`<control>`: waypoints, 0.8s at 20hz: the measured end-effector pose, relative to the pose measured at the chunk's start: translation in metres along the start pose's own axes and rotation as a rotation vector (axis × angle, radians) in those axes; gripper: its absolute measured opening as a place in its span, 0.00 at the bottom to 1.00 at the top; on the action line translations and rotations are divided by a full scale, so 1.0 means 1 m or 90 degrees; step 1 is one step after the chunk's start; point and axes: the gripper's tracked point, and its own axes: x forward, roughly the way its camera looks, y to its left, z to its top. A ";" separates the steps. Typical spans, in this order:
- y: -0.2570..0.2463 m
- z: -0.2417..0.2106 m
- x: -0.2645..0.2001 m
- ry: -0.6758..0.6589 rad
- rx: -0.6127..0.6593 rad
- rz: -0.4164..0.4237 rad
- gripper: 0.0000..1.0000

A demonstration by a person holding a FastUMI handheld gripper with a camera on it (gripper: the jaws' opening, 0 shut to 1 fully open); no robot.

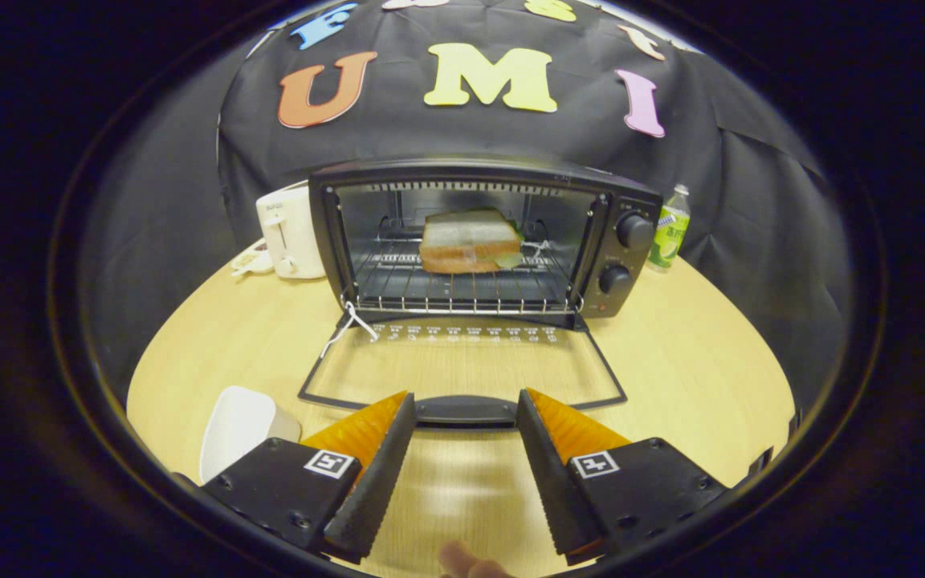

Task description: Open the toaster oven, put the food inside, and close the toaster oven door.

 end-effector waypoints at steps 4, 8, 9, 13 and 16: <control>0.004 -0.020 0.006 0.032 0.016 0.021 0.88; 0.001 -0.022 0.006 0.035 0.012 0.001 0.91; 0.002 -0.030 0.009 0.052 0.015 -0.001 0.92; -0.002 -0.032 0.017 0.058 0.046 0.003 0.93; -0.001 -0.027 0.016 0.048 0.031 0.005 0.93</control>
